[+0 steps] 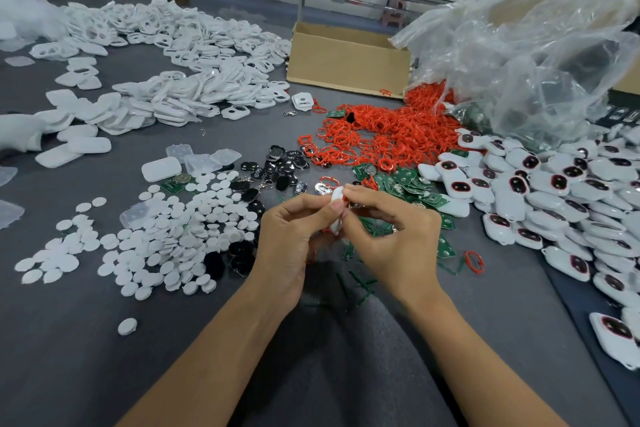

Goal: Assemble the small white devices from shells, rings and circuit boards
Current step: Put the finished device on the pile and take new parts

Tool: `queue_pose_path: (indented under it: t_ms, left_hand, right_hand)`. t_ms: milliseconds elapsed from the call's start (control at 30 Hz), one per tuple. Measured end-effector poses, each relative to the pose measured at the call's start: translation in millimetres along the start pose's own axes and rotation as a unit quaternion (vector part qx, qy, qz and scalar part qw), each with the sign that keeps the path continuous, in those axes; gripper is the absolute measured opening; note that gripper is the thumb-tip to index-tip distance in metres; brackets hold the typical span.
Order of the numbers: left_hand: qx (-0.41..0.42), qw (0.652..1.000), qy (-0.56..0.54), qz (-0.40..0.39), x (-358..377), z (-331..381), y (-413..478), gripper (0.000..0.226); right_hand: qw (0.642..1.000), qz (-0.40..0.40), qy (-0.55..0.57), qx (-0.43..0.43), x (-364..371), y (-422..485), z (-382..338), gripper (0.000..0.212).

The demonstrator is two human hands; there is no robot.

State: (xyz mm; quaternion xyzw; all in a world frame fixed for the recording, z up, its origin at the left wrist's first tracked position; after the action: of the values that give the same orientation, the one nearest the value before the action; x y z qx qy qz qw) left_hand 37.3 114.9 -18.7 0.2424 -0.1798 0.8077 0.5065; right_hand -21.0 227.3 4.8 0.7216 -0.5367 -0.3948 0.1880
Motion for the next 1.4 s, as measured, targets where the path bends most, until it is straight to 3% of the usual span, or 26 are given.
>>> queue_pose_path:
  t_ms: [100,367,600,767,1000,1233,1400]
  left_hand:
    - [-0.004,1.0,-0.004,0.002,1,0,0,0.016]
    - [-0.001,1.0,-0.012,-0.004,2,-2,0,0.007]
    - [0.013,1.0,0.015,0.02,-1,-2,1,0.022]
    - [-0.024,1.0,0.016,0.012,-1,-4,1,0.033]
    - [-0.038,0.999,-0.018,-0.013,-5,0,2,0.025]
    - [-0.018,1.0,0.006,0.0,-3,1,0,0.015]
    - [0.034,0.998,0.051,0.022,-1,2,-3,0.021]
  right_hand:
    - [0.999,-0.02,0.027,0.038,-2,2,1,0.02]
    - [1.0,-0.003,0.01,0.025,-2,3,-5,0.019]
    - [1.0,-0.016,-0.024,0.008,2,3,-2,0.015]
    - [0.999,-0.026,-0.037,-0.015,1,3,0,0.016]
    - [0.999,-0.034,-0.013,-0.038,2,2,1,0.02]
    - [0.995,-0.054,0.081,0.03,7,1,6,0.022]
    - [0.988,-0.079,0.111,0.076,10,2,9,0.03]
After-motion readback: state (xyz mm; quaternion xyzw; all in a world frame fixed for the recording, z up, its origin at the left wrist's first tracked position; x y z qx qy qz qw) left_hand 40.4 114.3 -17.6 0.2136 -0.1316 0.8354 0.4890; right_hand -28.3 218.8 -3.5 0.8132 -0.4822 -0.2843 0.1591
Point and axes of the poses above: each hand's wrist, its own y-axis towards the middle knuckle, its own x-axis out of the palm, z = x × y, the point moved 3 cm from there along y, towards the middle knuckle, and after that the axes turned 4 degrees about -z, right-handed, at the moved point
